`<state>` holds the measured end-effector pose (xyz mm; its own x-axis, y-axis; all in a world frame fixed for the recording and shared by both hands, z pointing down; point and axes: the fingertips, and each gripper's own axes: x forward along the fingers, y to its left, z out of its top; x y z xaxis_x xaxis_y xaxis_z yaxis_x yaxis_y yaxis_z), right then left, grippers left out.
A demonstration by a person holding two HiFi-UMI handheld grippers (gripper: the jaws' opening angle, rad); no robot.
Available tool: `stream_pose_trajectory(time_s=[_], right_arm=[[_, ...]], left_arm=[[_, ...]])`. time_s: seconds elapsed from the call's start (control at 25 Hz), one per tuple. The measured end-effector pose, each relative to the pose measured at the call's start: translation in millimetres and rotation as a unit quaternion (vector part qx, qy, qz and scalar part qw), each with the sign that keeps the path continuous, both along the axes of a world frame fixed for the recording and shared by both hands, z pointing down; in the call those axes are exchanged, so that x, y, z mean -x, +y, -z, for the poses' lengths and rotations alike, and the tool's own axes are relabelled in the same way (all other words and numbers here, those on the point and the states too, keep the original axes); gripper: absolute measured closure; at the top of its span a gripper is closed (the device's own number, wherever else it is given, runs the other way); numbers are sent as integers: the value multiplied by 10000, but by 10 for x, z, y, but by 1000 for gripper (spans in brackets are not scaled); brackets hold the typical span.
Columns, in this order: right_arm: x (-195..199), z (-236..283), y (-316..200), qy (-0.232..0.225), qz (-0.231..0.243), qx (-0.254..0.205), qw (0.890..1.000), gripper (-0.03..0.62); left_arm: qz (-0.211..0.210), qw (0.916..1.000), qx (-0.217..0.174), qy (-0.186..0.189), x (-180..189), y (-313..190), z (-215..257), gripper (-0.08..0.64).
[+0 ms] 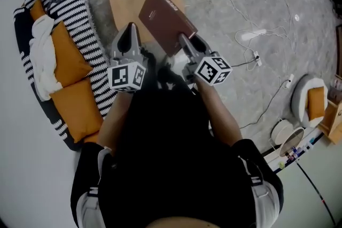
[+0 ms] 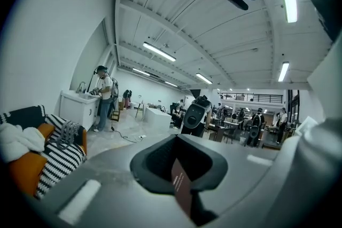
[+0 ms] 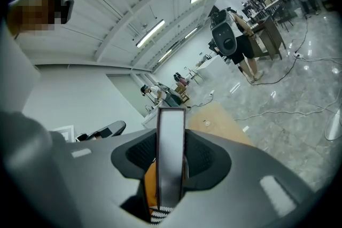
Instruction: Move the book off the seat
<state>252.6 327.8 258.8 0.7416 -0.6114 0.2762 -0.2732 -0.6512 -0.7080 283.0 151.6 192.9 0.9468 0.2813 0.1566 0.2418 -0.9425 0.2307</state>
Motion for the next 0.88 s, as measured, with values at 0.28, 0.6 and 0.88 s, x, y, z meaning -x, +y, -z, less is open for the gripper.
stream_pose_trajectory(time_s=[0.28, 0.6, 0.88], right_arm=[[-176, -297, -55, -200, -101, 46, 9997, 436], [-260, -593, -101, -395, -316, -48, 9987, 436], [-318, -875, -144, -500, -385, -16, 9980, 436]], left_arm=[[-214, 9997, -71, -118, -313, 11, -238, 554], [-190, 9987, 19, -468, -461, -63, -684, 554], [-157, 9979, 69, -631, -578, -111, -971, 554]])
